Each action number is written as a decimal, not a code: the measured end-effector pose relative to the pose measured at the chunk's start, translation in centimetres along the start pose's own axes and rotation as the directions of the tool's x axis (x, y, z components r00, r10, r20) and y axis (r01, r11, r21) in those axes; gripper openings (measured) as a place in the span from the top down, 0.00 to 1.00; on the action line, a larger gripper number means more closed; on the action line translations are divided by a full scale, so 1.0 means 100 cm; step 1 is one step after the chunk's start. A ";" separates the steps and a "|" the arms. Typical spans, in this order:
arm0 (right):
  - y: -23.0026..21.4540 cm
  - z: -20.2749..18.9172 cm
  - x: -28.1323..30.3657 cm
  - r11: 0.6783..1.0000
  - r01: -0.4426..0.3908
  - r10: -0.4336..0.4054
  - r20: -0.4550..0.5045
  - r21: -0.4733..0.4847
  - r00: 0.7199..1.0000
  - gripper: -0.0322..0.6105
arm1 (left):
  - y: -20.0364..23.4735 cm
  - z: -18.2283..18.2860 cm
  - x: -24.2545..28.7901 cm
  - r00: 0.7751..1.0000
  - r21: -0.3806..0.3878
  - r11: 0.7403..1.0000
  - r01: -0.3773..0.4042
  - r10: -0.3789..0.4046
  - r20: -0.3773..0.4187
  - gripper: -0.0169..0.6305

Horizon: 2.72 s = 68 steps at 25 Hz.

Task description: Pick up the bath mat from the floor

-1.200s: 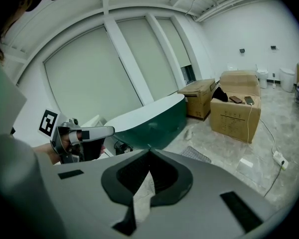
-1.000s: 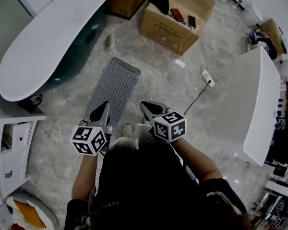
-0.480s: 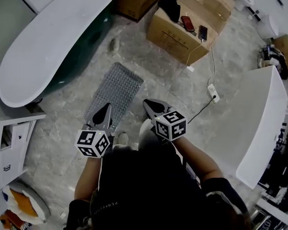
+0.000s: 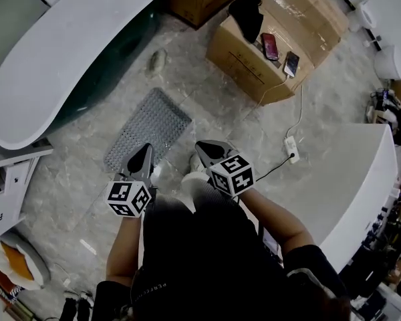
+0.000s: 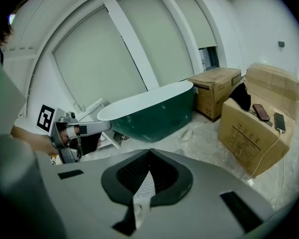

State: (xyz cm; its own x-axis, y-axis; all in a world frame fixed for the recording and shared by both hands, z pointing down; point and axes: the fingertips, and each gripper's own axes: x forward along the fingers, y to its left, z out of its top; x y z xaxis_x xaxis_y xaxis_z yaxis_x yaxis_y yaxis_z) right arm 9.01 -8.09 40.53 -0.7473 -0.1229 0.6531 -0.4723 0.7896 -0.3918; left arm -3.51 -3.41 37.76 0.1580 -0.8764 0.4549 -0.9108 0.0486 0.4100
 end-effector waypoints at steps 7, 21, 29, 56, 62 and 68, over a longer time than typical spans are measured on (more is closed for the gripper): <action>-0.046 -0.007 0.033 0.997 -0.082 0.082 -0.048 0.001 0.995 0.95 | 0.013 -0.010 0.032 0.996 -0.004 0.996 -0.093 0.093 0.006 0.97; -0.073 -0.055 0.122 0.997 -0.072 0.070 -0.133 -0.009 0.989 0.95 | 0.056 -0.094 0.090 0.984 -0.008 0.998 -0.063 0.060 -0.166 0.97; -0.112 -0.100 0.181 1.000 0.007 -0.002 -0.171 0.028 0.985 0.84 | 0.090 -0.149 0.136 0.968 0.014 1.000 -0.026 0.028 -0.250 0.97; -0.259 -0.241 0.376 0.988 0.087 -0.120 -0.280 -0.127 0.952 0.69 | 0.221 -0.321 0.255 0.945 0.067 0.987 -0.148 0.161 -0.284 0.96; -0.289 -0.265 0.425 0.983 0.089 -0.132 -0.288 -0.159 0.948 0.69 | 0.253 -0.362 0.282 0.942 0.073 0.981 -0.178 0.192 -0.276 0.96; -0.308 -0.289 0.464 0.976 0.059 -0.124 -0.315 -0.208 0.941 0.68 | 0.271 -0.398 0.303 0.943 0.088 0.983 -0.161 0.179 -0.279 0.96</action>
State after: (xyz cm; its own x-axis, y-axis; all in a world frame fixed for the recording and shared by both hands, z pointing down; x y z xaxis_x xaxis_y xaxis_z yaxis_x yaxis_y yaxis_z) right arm 2.43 -20.69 101.64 -0.4979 -0.0240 0.8669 -0.4077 0.8887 -0.2095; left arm -8.27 -9.58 94.10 0.0920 -0.6845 0.7232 -0.9542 0.1470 0.2605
